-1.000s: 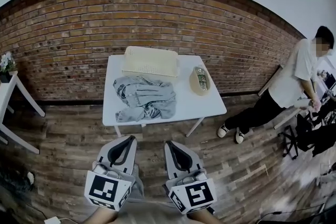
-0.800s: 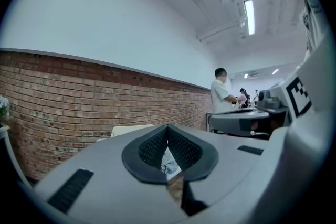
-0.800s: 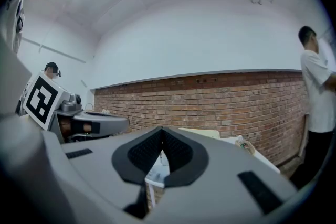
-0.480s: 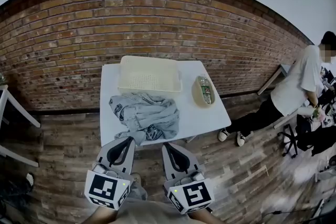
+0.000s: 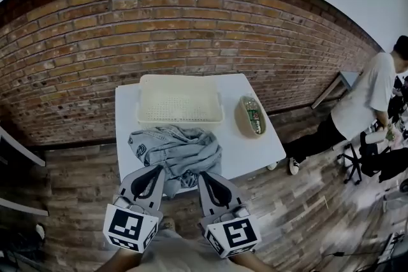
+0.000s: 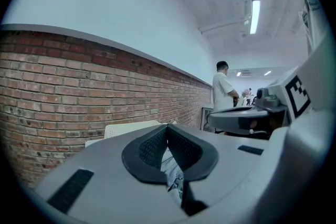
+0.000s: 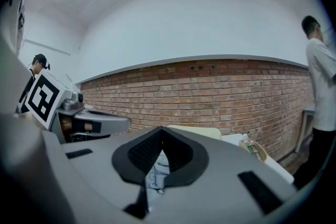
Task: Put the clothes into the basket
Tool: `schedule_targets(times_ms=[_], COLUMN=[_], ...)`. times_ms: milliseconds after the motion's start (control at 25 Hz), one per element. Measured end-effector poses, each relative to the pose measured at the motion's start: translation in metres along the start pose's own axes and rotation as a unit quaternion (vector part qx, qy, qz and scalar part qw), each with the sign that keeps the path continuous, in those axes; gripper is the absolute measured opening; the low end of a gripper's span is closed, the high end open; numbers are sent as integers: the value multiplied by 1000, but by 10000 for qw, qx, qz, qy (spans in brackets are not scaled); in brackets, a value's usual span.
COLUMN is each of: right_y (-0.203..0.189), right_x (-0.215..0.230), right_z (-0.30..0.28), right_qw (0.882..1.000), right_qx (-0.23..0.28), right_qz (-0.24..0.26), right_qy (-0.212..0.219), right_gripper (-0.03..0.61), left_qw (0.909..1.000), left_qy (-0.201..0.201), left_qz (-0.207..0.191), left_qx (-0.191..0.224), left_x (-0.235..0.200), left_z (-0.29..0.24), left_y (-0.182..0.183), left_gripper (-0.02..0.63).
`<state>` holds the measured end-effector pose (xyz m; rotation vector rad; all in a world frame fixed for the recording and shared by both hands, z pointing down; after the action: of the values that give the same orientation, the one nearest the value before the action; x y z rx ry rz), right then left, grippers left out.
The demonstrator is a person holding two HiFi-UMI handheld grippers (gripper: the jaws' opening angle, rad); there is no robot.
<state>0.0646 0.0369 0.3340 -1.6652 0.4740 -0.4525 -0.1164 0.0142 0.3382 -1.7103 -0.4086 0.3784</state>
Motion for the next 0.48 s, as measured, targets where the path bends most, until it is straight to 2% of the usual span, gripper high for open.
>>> schedule_targets(times_ms=[480], right_y=[-11], right_x=[22], right_z=[-31], right_qw=[9996], right_qx=[-154], right_qz=[-131], right_qy=[-189], right_gripper=[6], left_qw=[9997], left_qy=[-35], left_qz=[88], left_qx=[-230], left_x=[-30], left_z=[-31], left_y=[-10], left_gripper=[8])
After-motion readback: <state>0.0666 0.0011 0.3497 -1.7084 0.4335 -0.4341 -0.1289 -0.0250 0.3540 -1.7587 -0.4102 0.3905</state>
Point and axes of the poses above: the fingertips, and each gripper's own axes: z backward along the fingers, x to its right, y out of its top, the point moved 9 cm from there along z, backward along the fingers, and after that the axes turned 6 degrees about y, right-handed, at the moved point
